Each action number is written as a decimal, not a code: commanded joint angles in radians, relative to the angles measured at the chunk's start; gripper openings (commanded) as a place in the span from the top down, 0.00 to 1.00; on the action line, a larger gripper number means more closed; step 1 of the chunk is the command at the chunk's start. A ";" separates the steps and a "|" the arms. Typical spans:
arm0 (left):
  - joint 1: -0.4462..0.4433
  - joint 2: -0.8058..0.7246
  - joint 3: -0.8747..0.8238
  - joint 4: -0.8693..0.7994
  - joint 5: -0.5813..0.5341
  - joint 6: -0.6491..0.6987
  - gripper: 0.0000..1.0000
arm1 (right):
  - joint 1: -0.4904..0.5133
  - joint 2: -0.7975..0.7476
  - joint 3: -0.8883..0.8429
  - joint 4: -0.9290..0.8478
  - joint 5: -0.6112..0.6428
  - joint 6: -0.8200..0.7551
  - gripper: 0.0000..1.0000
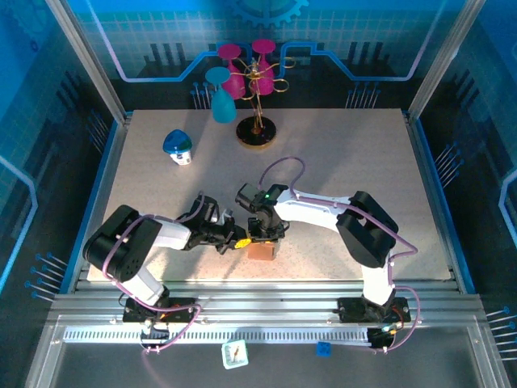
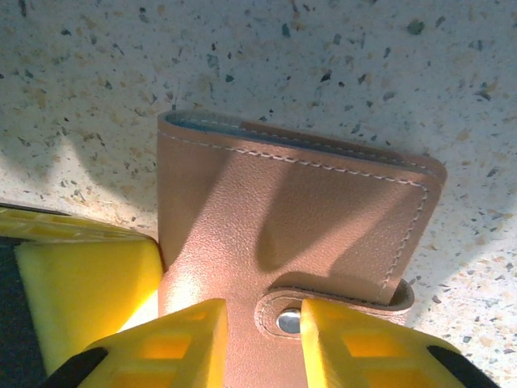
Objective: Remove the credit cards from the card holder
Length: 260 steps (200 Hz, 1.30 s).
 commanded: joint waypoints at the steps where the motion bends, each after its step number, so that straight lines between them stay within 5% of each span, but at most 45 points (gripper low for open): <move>1: 0.004 0.003 -0.021 -0.004 0.019 -0.016 1.00 | 0.011 0.041 0.008 -0.024 0.016 0.014 0.71; 144: 0.009 -0.047 0.006 -0.100 0.003 0.019 1.00 | 0.048 0.089 0.074 -0.139 0.101 -0.025 0.71; 208: 0.008 -0.115 0.026 -0.161 -0.001 0.027 1.00 | 0.048 0.051 0.036 -0.091 0.120 -0.032 0.94; 260: -0.006 -0.119 0.043 -0.163 0.002 0.004 1.00 | 0.044 -0.040 -0.060 0.036 0.104 -0.042 1.00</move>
